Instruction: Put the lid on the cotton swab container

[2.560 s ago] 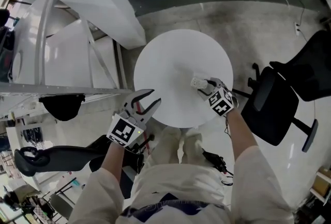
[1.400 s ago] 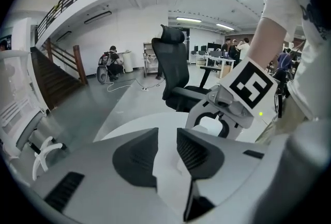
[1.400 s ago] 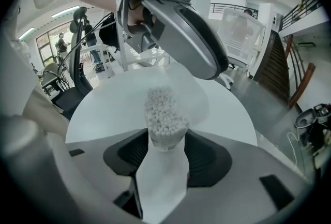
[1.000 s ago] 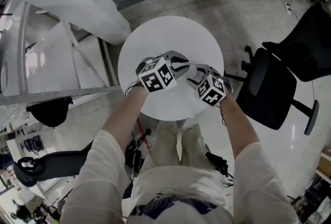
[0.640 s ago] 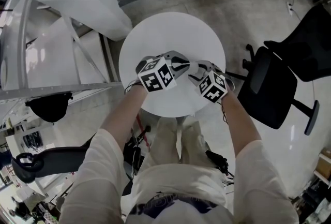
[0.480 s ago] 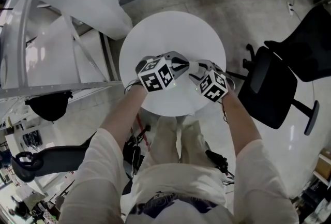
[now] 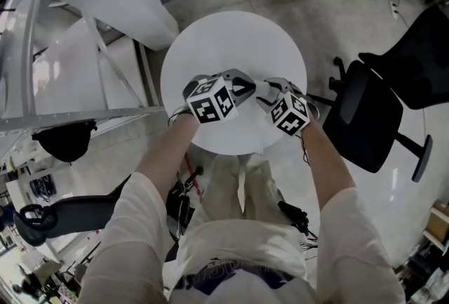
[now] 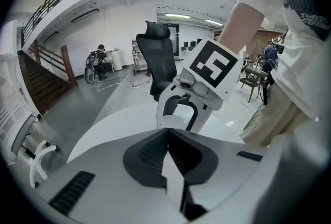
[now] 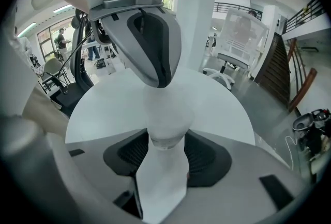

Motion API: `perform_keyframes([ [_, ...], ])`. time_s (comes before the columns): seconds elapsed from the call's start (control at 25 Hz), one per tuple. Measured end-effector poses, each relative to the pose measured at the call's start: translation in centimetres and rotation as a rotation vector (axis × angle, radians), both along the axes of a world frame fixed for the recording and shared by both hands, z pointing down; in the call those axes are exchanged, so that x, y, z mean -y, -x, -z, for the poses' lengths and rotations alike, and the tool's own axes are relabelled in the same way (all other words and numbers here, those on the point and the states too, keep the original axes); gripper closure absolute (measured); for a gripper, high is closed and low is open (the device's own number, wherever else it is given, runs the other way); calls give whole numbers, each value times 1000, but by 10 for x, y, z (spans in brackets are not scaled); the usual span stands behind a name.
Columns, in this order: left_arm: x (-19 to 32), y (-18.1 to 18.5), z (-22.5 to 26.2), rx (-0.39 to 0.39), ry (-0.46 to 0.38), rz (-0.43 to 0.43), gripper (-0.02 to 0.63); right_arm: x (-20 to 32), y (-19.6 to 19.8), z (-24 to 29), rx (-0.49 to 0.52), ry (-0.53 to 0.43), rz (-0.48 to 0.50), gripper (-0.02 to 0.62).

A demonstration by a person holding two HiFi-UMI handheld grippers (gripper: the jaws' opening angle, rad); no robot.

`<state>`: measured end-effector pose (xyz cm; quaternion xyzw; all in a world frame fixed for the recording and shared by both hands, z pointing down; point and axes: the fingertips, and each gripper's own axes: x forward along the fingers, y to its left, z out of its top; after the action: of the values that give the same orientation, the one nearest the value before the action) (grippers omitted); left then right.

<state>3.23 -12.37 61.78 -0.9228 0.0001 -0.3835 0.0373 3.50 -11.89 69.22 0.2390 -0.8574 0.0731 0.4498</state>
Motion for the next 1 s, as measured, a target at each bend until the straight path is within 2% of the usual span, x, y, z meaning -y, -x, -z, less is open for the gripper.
perform_keyframes([
  [0.72,4,-1,-1,-10,7,33,607,1,-1,0,5,10,-2,367],
  [1.0,5,0,-2,-34,18,75,607,2,-1,-1,2,7,-1,367],
])
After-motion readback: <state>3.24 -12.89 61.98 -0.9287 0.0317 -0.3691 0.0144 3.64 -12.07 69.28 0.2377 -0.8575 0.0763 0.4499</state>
